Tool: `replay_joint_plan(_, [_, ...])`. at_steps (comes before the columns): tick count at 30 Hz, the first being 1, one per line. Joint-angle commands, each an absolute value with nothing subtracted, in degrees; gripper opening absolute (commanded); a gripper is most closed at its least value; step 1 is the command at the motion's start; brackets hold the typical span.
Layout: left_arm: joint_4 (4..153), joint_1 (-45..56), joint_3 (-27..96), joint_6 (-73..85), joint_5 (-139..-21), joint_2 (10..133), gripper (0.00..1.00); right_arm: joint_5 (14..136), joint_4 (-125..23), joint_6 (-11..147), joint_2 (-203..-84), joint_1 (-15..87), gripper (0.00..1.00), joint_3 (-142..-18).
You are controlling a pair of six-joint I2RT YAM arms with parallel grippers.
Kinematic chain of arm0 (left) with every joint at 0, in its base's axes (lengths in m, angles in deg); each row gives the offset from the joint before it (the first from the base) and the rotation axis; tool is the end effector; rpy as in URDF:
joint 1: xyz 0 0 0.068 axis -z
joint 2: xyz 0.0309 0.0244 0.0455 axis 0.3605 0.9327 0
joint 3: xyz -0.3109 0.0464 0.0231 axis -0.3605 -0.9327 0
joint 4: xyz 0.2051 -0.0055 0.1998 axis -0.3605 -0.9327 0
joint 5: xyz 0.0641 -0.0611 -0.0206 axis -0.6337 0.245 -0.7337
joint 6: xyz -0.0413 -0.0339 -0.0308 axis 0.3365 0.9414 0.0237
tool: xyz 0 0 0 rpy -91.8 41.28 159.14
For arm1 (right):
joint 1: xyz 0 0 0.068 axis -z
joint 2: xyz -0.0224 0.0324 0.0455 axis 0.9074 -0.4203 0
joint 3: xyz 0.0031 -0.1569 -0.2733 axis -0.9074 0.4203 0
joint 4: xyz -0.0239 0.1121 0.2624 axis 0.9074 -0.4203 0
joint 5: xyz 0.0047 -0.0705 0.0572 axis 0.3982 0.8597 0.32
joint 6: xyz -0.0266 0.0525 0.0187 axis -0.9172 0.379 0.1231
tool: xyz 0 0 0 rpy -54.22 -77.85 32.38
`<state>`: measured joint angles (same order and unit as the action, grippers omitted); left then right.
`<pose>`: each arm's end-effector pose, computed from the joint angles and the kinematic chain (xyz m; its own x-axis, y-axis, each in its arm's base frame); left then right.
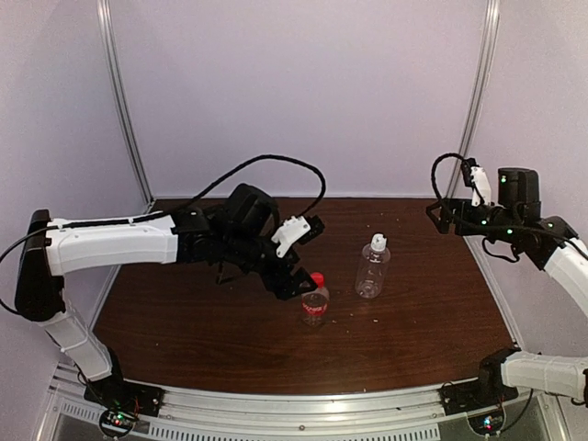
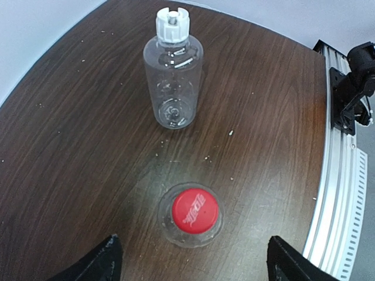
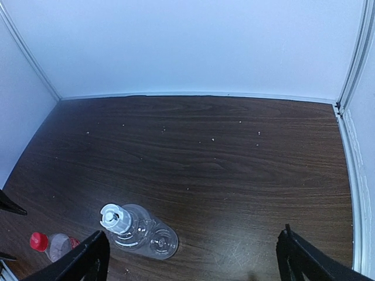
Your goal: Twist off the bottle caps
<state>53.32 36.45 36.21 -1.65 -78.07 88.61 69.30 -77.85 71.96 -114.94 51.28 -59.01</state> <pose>0.2083 -0.3429 0.3094 -0.4239 0.5307 -0.7339 0.8712 0.4603 -0.1704 0.1998 0.0604 0.3770 -0.4855 0.0660 -0.8718 -0.3507 0.8987 0.2633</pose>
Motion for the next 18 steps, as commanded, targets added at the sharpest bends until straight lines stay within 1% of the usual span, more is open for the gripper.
replay_joint_plan(1, [56.1, 36.4, 39.6, -1.0, -74.7, 91.9, 0.84, 69.2, -75.6, 72.6, -114.9, 49.7, 1.0, -57.8])
replay_joint_plan(6, [55.9, 36.4, 41.6, -1.1, -73.2, 96.0, 0.77, 69.4, -74.8, 73.2, -114.7, 49.1, 1.0, -56.7])
replay_joint_plan(11, [55.9, 36.4, 43.2, -0.7, -74.0, 98.5, 0.67, 69.2, -74.3, 73.9, -114.9, 48.2, 1.0, -56.1])
replay_joint_plan(18, [56.4, 36.4, 43.5, -0.1, -75.9, 99.9, 0.49, 70.0, -75.2, 74.0, -115.1, 46.8, 1.0, -55.8])
